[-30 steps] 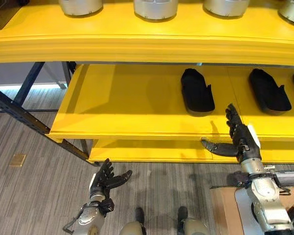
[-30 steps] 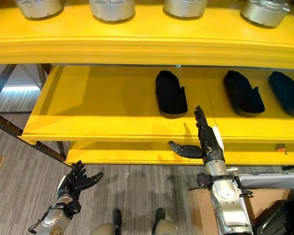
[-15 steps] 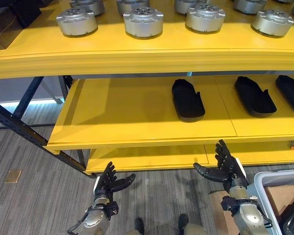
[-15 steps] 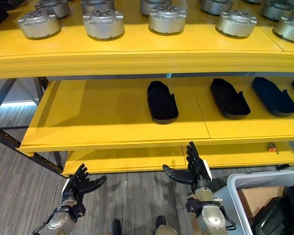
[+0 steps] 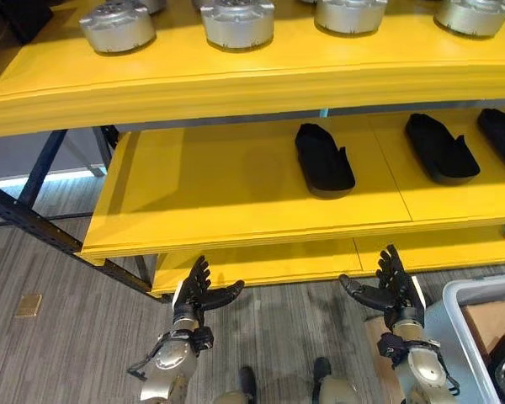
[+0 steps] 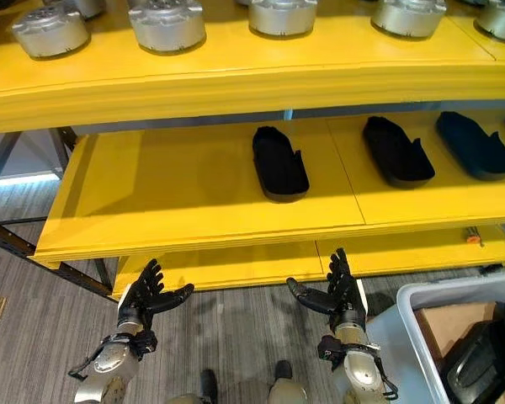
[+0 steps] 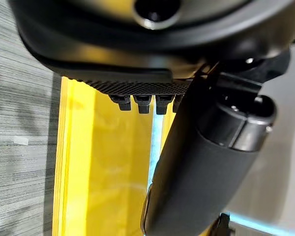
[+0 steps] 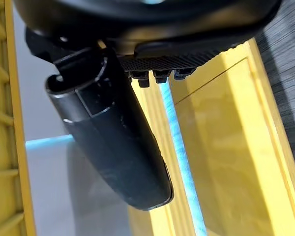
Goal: Move parts from the plastic box to the shelf.
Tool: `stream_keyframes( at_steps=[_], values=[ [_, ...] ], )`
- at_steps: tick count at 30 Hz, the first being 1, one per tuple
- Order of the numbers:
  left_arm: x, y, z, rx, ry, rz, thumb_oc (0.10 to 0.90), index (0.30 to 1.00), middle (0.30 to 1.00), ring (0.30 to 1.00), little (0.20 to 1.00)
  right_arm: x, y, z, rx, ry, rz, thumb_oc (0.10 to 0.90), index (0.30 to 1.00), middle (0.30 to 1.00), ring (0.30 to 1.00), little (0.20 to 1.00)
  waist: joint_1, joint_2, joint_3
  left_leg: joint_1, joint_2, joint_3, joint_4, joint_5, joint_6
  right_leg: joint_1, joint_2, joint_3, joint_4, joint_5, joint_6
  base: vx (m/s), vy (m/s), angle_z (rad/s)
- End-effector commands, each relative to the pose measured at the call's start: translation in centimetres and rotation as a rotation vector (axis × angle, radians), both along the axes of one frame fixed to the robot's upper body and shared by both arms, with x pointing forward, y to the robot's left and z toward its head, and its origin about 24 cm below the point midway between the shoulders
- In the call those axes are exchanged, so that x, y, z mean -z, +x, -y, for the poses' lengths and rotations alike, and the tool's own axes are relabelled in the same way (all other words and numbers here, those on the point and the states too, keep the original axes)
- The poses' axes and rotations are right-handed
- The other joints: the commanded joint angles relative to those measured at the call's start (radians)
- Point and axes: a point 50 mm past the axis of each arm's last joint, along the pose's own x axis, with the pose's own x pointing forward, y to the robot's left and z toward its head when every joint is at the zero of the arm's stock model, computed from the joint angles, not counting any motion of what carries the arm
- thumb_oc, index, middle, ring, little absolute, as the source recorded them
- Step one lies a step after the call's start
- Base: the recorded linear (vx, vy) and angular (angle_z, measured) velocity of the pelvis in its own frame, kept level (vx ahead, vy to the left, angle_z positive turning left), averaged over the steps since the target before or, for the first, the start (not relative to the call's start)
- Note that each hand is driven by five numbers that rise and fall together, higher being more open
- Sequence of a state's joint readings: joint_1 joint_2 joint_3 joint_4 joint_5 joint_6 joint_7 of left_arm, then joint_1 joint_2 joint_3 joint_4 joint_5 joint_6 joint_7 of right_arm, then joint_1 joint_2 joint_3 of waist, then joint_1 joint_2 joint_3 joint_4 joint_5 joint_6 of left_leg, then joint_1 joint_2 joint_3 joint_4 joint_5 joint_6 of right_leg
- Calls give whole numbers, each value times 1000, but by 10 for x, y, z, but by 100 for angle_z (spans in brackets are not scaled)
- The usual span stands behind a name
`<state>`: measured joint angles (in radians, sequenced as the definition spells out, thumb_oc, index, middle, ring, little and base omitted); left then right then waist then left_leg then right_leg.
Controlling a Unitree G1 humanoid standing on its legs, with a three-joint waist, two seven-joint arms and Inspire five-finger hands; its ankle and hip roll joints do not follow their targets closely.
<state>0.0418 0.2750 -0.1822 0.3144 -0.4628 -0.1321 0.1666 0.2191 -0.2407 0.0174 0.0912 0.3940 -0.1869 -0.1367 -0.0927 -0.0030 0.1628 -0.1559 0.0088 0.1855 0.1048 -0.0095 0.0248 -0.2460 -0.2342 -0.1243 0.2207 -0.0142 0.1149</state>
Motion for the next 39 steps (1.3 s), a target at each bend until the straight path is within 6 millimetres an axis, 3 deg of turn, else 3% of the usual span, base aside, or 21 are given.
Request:
stream_keyframes(
  at_steps=[1,2,3,4,5,6,7,9,10,12,15,17,20,21,29,37,39],
  values=[
    [-62,30,-17,21,119,314,900,1000,1000,1000,1000,-45,15,-1,15,2,274,900,1000,1000,1000,1000,-30,-51,42,-45,41,-27,107,-127,-22,59,-171,64,-144,284,132,-259,265,-28],
    [-64,33,-19,11,132,325,900,1000,1000,1000,1000,-43,16,-6,-7,32,272,900,1000,1000,1000,1000,-36,-31,73,-46,57,11,90,-113,-12,11,-134,41,-83,246,121,-252,311,-39],
    [-64,34,-19,3,130,325,900,1000,1000,1000,1000,-43,17,-8,-28,29,276,900,1000,1000,1000,1000,-23,-11,83,-47,68,46,69,-95,-4,7,-143,-46,-2,201,104,-246,307,-59],
    [-64,34,-19,3,130,325,900,1000,1000,1000,1000,-43,17,-8,-28,29,276,900,1000,1000,1000,1000,-24,-11,84,-45,67,45,68,-96,-5,7,-143,-46,3,197,104,-66,222,-113],
    [-63,34,-20,1,129,321,900,1000,1000,1000,1000,-44,17,-9,-38,26,276,900,1000,1000,1000,1000,-18,4,88,-31,76,48,52,-110,-11,25,-142,-77,52,140,101,-41,221,-145],
    [-58,31,-21,-18,114,298,900,1000,1000,1000,1000,-41,15,-12,-51,35,267,900,1000,1000,1000,1000,0,11,89,-16,92,107,38,-99,-2,80,-157,-157,124,62,73,-82,255,-190],
    [-54,26,-23,-28,102,278,900,1000,1000,1000,1000,-40,17,-14,-58,38,261,900,1000,1000,1000,1000,20,4,77,-10,103,151,39,-97,-5,125,-158,-179,103,36,66,-113,183,-171],
    [-53,23,-25,-33,100,271,900,1000,1000,1000,1000,-40,20,-16,-62,36,260,900,1000,1000,1000,1000,38,-2,69,-14,115,176,55,-99,-8,159,-166,-199,76,45,67,-88,-46,-145],
    [-51,17,-28,-45,86,264,900,1000,1000,1000,1000,-45,26,-21,-81,42,279,900,1000,1000,1000,1000,66,-16,51,-27,132,219,74,-98,-13,216,-187,-254,10,81,81,-119,-121,-104],
    [-46,11,-34,-66,85,236,900,1000,1000,1000,1000,-48,29,-22,-85,48,293,900,1000,1000,1000,1000,86,-38,30,-36,136,250,92,-96,-22,256,-187,-284,-89,115,101,-66,-117,-129],
    [-38,5,-37,-90,71,205,900,1000,1000,1000,1000,-48,28,-24,-89,62,294,900,1000,1000,1000,1000,92,-48,10,-49,150,276,127,-100,-24,278,-196,-285,-140,147,122,-13,-89,-68],
    [-32,0,-41,-132,39,181,900,1000,1000,1000,1000,-48,21,-16,-59,73,295,900,1000,1000,1000,1000,70,-44,1,-47,190,288,128,-73,-47,254,-161,-249,-153,132,116,-15,-202,-46],
    [-28,-6,-44,-140,38,165,900,1000,1000,1000,1000,-44,15,-12,-45,79,277,900,1000,1000,1000,1000,60,-41,-4,-35,199,300,111,-61,-53,264,-144,-244,-180,119,113,-11,-115,-56],
    [-24,-11,-45,-145,35,147,900,1000,1000,1000,1000,-40,10,-7,-28,80,259,900,1000,1000,1000,1000,49,-33,-12,-21,215,312,82,-29,-73,266,-119,-233,-208,98,107,-5,-131,-34],
    [-13,-25,-47,-142,21,97,900,1000,1000,1000,1000,-41,4,4,-25,55,254,900,1000,1000,1000,1000,15,1,-13,39,294,345,43,33,-127,271,-36,-189,-226,-9,65,30,-120,-29],
    [-30,-6,-30,-49,9,182,900,1000,1000,1000,1000,-49,4,9,-57,-10,271,900,1000,1000,1000,1000,-24,35,27,54,370,342,39,93,-176,230,42,-130,-159,-91,14,15,-143,-15],
    [-34,-1,-22,-24,-4,207,900,1000,1000,1000,1000,-51,1,12,-69,-38,270,900,1000,1000,1000,1000,-36,40,42,73,396,337,29,136,-193,218,76,-118,-124,-120,-10,35,-183,-9]
  ],
)
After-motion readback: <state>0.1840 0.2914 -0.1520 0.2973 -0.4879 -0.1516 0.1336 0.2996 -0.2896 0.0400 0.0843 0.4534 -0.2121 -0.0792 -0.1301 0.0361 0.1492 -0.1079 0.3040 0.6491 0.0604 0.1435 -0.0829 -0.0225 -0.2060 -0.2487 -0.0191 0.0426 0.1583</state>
